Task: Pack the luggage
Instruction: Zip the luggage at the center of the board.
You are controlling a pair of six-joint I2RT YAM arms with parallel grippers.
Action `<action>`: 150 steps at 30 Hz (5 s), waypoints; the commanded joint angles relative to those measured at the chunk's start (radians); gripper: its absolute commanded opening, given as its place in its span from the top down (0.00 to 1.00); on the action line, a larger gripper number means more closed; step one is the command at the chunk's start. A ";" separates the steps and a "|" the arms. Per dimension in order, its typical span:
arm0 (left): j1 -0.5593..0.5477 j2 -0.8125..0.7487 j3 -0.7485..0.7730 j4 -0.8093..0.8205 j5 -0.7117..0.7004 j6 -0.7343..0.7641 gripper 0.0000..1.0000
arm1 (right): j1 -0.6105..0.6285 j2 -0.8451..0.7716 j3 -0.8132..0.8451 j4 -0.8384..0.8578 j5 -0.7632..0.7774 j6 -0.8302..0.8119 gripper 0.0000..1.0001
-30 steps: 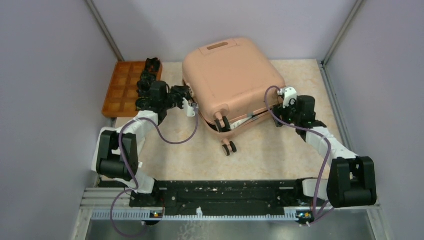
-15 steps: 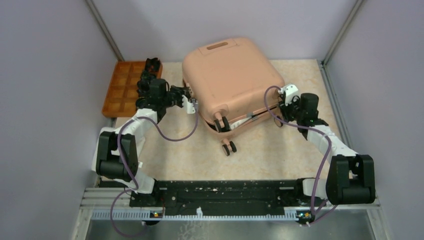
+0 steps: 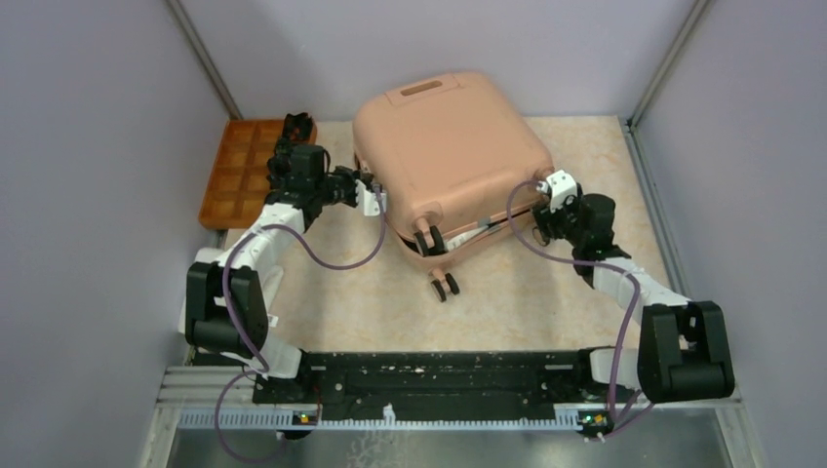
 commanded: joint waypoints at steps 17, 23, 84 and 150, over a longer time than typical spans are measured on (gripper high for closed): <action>0.041 -0.011 0.056 -0.072 0.059 -0.136 0.96 | 0.041 -0.134 -0.235 0.446 -0.035 0.050 0.36; 0.051 -0.027 0.036 -0.087 0.064 -0.127 0.96 | 0.007 -0.046 -0.126 0.386 -0.090 -0.021 0.46; -0.309 0.101 -0.165 0.007 0.011 0.239 1.00 | 0.237 -0.147 -0.162 0.223 -0.023 -0.033 1.00; -0.305 0.077 -0.133 0.036 -0.149 0.207 1.00 | 0.066 0.133 -0.035 0.500 -0.097 -0.113 1.00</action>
